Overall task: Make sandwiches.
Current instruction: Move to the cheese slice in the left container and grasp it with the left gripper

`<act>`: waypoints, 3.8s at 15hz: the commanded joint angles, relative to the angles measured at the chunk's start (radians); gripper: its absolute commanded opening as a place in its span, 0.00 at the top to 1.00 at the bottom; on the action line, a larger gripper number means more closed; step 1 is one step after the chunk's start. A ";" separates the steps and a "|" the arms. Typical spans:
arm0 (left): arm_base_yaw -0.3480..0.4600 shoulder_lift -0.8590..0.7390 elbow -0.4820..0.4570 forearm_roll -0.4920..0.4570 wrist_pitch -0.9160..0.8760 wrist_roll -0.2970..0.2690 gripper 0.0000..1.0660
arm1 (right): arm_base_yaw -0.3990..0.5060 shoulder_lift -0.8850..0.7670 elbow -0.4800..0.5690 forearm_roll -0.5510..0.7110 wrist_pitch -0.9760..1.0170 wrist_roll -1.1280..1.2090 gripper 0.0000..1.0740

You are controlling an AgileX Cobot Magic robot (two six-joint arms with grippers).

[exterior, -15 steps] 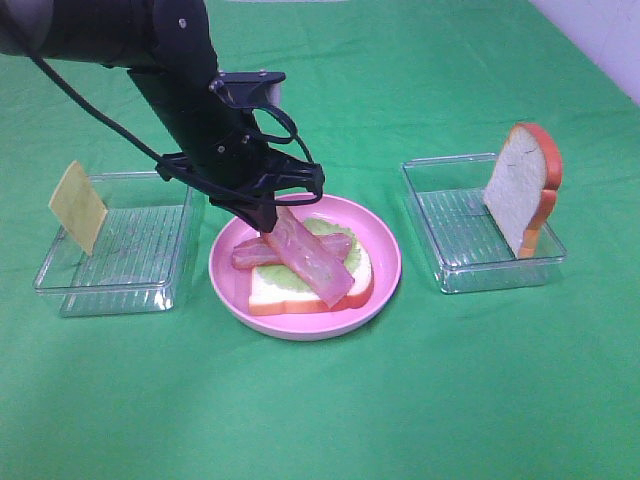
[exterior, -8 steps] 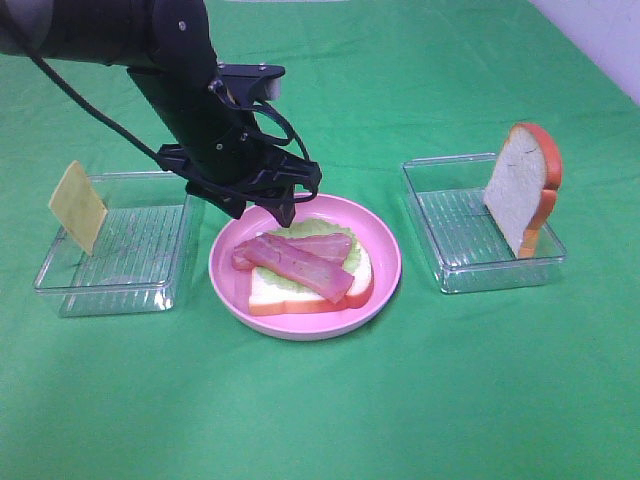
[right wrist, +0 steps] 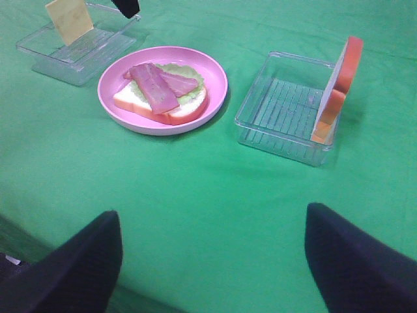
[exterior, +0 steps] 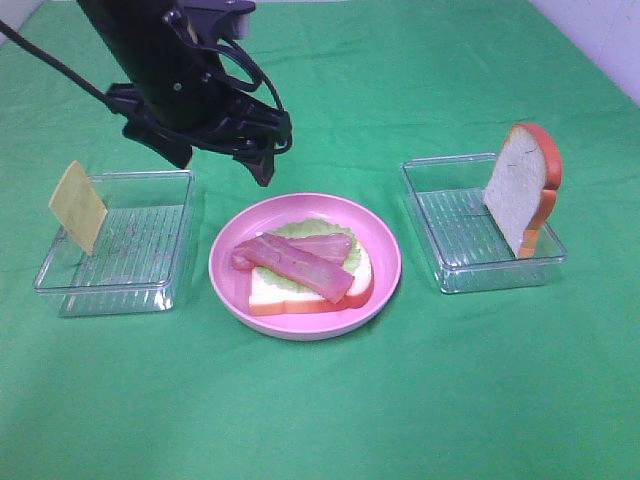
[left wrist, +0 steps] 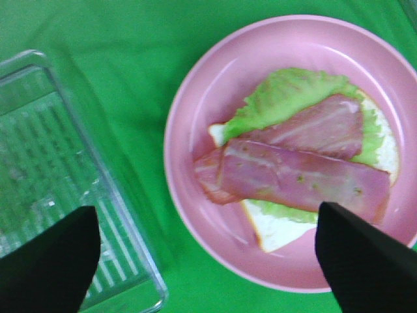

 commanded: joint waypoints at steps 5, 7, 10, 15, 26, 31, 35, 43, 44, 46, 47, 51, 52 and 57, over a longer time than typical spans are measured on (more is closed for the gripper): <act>0.047 -0.026 -0.081 0.225 0.233 -0.077 0.20 | 0.001 -0.016 0.001 -0.001 0.002 0.003 0.30; 0.122 -0.026 -0.081 0.202 0.240 -0.076 0.20 | 0.001 -0.016 0.001 -0.001 0.002 0.003 0.30; 0.273 -0.023 -0.081 0.187 0.245 -0.070 0.20 | 0.001 -0.016 0.001 -0.001 0.002 0.003 0.30; 0.373 -0.003 -0.081 0.169 0.225 -0.063 0.20 | 0.001 -0.016 0.001 -0.001 0.002 0.003 0.30; 0.384 0.198 -0.081 0.131 0.155 -0.027 0.27 | 0.001 -0.016 0.001 -0.001 0.003 0.003 0.30; 0.384 0.226 -0.081 0.099 0.111 -0.023 0.33 | 0.001 -0.016 0.001 -0.001 0.003 0.003 0.30; 0.384 0.226 -0.081 0.099 0.100 -0.024 0.43 | 0.001 -0.016 0.001 -0.001 0.003 0.003 0.30; 0.384 0.226 -0.081 0.094 0.078 -0.024 0.45 | 0.001 -0.016 0.001 -0.001 0.003 0.003 0.30; 0.384 0.226 -0.081 0.093 0.075 -0.024 0.45 | 0.001 -0.016 0.001 -0.001 0.003 0.003 0.30; 0.384 0.226 -0.081 0.093 0.070 -0.024 0.45 | 0.001 -0.016 0.001 -0.001 0.003 0.003 0.30; 0.384 0.227 -0.081 0.093 0.070 -0.024 0.45 | 0.001 -0.016 0.001 -0.001 0.003 0.003 0.30; 0.384 0.243 -0.081 0.093 0.070 -0.023 0.45 | 0.001 -0.016 0.001 -0.001 0.003 0.003 0.30; 0.384 0.243 -0.081 0.093 0.070 -0.023 0.45 | 0.001 -0.016 0.001 -0.001 0.003 0.003 0.30; 0.384 0.243 -0.081 0.093 0.060 -0.023 0.62 | 0.001 -0.016 0.001 -0.001 0.003 0.003 0.30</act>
